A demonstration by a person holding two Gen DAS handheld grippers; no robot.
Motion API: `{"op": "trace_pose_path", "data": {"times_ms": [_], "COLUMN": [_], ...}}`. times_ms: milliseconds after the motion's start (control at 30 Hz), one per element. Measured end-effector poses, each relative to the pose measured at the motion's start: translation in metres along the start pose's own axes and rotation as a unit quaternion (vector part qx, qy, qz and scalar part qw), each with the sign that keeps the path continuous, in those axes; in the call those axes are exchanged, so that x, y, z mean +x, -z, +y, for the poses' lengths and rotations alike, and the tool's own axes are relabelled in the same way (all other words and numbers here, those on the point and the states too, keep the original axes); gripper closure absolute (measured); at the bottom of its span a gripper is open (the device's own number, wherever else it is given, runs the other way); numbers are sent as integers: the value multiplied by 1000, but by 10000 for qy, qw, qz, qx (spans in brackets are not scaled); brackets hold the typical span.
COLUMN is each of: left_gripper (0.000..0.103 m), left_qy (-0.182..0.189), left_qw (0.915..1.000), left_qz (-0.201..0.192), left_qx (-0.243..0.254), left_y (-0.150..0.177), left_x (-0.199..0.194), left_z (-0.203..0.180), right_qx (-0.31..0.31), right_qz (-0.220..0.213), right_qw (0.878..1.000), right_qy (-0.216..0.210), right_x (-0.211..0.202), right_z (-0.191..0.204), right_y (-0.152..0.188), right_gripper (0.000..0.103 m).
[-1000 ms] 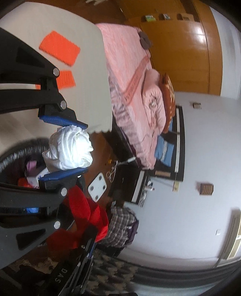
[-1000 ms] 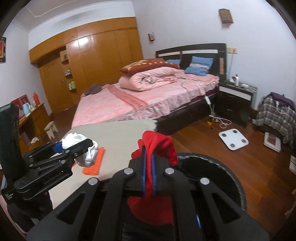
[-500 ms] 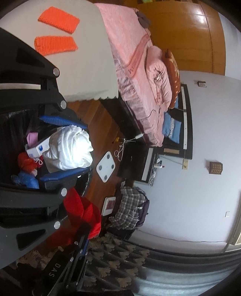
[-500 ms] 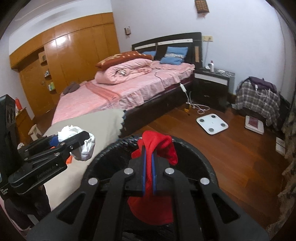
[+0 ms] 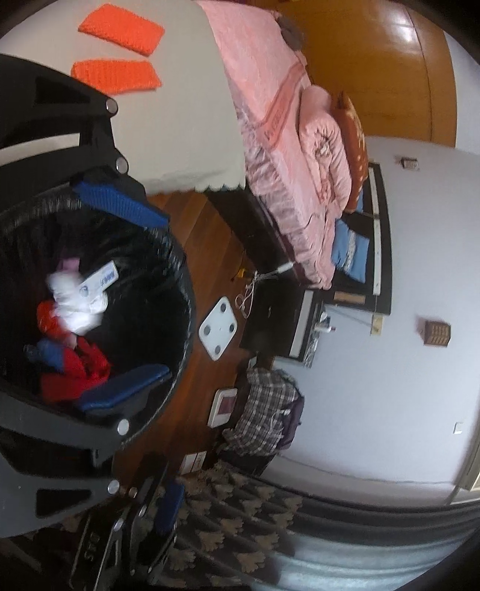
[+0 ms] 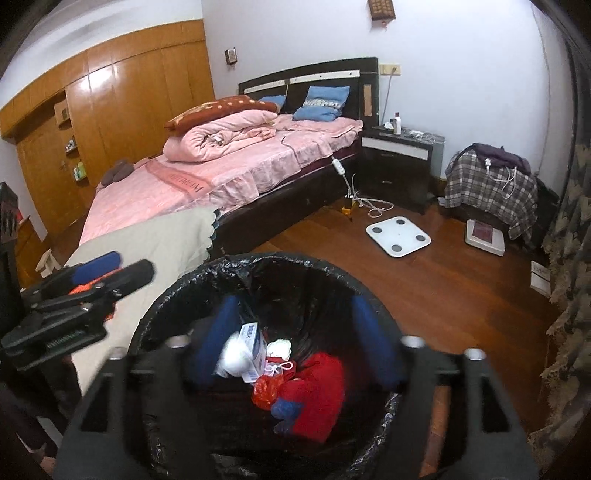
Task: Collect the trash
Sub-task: 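Carry the white cloth and red cloth over the bin and release them, then move both open grippers back over the table toward the orange mesh pads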
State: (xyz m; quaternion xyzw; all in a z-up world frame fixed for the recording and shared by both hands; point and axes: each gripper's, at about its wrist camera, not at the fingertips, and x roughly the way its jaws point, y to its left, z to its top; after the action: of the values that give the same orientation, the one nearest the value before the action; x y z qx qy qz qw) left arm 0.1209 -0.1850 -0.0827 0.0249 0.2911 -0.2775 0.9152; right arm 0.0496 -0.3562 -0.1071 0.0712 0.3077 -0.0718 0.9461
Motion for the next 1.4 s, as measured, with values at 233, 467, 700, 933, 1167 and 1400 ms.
{"op": "trace_pose_path", "data": {"times_ms": [233, 467, 700, 933, 1167, 1400], "left_gripper": [19, 15, 14, 14, 14, 14], "left_qy": [-513, -1085, -1645, -2142, -2466, -2670], "left_qw": [9984, 9931, 9842, 9726, 9637, 9569], "left_qz": [-162, -312, -341, -308, -247, -105], "left_qx": [-158, -320, -552, -846, -995, -1136], "left_y": [-1, 6, 20, 35, 50, 66], "left_x": [-27, -62, -92, -110, -119, -119], "left_z": [40, 82, 132, 185, 228, 265], "right_qx": [15, -108, -387, -707, -858, -974], "right_qz": [-213, -219, -189, -195, -90, 154], "right_qw": [9998, 9992, 9963, 9908, 9859, 9833], "right_qy": [-47, -332, -750, -1140, -1437, -1531], "right_x": [-7, -3, 9, 29, 54, 88], "right_z": [10, 43, 96, 162, 220, 269], "right_y": [-7, -15, -22, -31, -31, -22], "right_gripper": [7, 7, 7, 7, 7, 7]}}
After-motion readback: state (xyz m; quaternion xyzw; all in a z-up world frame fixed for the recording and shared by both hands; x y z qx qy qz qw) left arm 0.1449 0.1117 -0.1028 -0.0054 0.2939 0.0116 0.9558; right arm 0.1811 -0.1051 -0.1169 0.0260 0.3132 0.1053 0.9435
